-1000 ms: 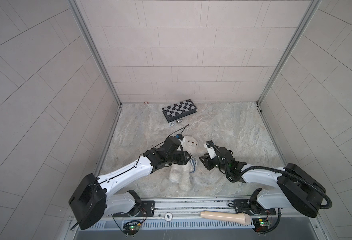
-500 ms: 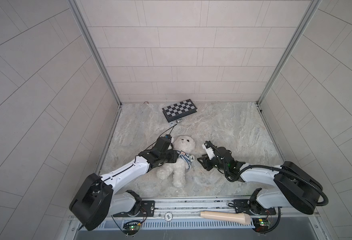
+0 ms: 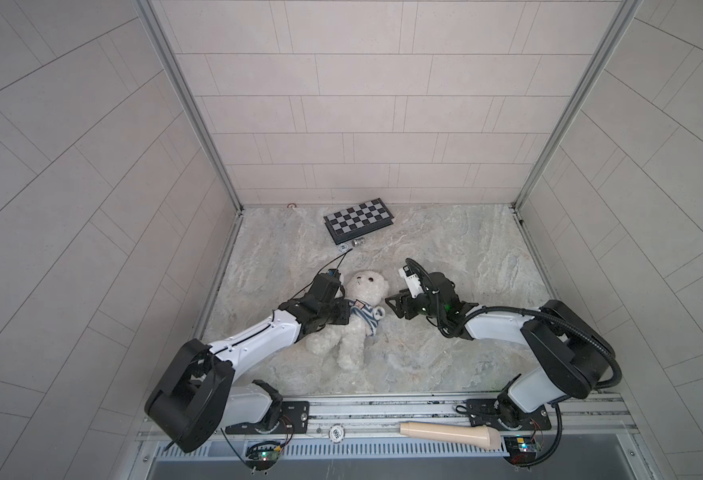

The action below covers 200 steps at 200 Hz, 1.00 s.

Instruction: Dress the teddy bear

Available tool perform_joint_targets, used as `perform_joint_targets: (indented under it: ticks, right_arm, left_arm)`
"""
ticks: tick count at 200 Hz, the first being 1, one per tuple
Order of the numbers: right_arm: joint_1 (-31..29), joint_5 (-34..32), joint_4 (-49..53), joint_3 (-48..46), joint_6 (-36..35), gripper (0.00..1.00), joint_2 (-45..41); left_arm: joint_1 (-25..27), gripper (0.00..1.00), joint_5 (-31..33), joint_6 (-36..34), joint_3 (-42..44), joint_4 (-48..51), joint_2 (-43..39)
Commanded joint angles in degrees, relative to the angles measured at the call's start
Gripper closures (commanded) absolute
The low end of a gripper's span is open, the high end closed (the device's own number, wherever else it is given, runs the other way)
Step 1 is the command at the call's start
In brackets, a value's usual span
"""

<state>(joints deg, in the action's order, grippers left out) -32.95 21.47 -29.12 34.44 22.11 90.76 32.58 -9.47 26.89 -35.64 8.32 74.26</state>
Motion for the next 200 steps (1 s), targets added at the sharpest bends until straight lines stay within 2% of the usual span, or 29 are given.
perform_joint_targets:
  ticks: [1,55,87,113,127,164,200]
  right_arm:
    - [1.5,3.3,-3.0,1.9,1.1,0.29,3.3]
    - [2.3,8.8,-12.7,4.4,4.9,0.25,10.5]
    - [2.4,10.4,-13.9,5.9,4.7,0.25,13.8]
    - [2.2,11.2,-13.9,7.3,4.0,0.29,14.9]
    - [2.0,11.6,-13.6,7.8,3.6,0.36,15.0]
    - [1.2,12.0,-12.9,8.3,2.6,0.75,14.5]
    - [0.2,9.8,-11.3,6.4,1.7,0.95,11.4]
  left_arm:
    - [-0.2,0.77,2.5,-1.1,1.7,0.8,1.8]
    - [-0.2,0.77,3.5,-1.8,1.5,1.0,2.6]
    - [-0.2,0.78,3.5,-1.9,1.6,0.4,3.0]
    - [-0.2,0.78,2.9,-2.3,1.5,0.0,3.6]
    - [-0.2,0.78,2.4,-2.1,1.6,-0.1,3.5]
    - [-0.2,0.77,3.1,-2.1,1.3,0.2,2.2]
    - [-0.2,0.68,3.1,-1.8,0.3,0.5,0.8]
